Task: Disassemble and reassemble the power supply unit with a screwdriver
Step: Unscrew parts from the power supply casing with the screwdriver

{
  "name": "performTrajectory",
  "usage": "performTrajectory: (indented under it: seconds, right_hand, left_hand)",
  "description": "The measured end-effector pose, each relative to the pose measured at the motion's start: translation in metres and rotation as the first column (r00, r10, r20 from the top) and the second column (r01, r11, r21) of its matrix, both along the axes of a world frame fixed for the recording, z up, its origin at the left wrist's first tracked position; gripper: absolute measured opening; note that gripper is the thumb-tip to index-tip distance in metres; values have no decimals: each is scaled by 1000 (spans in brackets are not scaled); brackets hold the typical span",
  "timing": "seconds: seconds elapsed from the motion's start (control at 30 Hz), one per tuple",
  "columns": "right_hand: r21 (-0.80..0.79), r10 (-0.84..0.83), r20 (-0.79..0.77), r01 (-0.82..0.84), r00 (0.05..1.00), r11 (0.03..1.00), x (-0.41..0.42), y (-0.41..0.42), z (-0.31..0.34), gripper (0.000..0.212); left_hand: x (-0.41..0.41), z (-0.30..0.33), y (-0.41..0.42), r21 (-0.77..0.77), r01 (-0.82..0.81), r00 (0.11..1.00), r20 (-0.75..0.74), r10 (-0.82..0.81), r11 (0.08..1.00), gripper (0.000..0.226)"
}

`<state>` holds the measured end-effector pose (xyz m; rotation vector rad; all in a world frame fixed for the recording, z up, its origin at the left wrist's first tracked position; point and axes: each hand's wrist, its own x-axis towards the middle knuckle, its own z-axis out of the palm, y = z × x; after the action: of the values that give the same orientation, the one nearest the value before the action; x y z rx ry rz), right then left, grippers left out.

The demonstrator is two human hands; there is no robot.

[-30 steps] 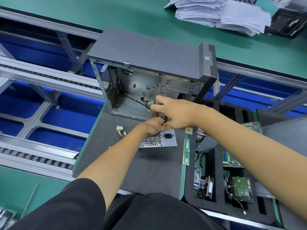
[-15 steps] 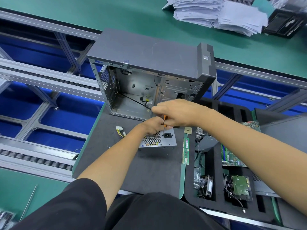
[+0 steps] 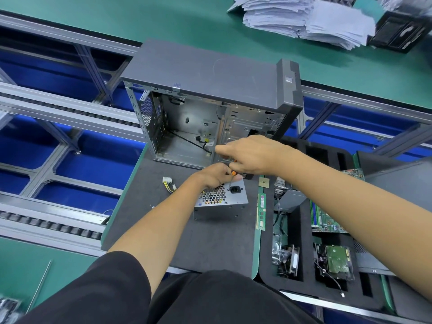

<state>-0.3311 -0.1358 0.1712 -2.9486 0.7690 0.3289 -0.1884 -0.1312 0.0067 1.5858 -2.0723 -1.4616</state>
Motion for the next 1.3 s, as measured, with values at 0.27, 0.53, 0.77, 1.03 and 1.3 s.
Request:
performTrajectory:
  seconds: [0.27, 0.53, 0.77, 1.03, 1.3]
  right_hand:
    - [55, 12, 35, -14, 999, 998, 0, 3, 4, 28]
    - [342, -96, 116, 51, 989, 938, -2, 5, 4, 40]
    - [118, 21, 13, -22, 1000, 993, 2, 8, 4, 27]
    - [-58, 60, -63, -64, 996, 996, 5, 5, 4, 18]
    - [44, 65, 8, -66, 998, 997, 8, 3, 4, 24]
  left_hand:
    - [2, -4, 0, 27, -31, 998, -58, 32, 999, 42]
    - [3, -7, 0, 61, -72, 991, -108, 79, 996, 47]
    - [3, -4, 1, -10, -17, 1000, -15, 17, 1000, 31]
    - [1, 1, 3, 26, -45, 995, -91, 47, 999, 41]
    - [3, 3, 4, 2, -73, 988, -140, 72, 997, 47]
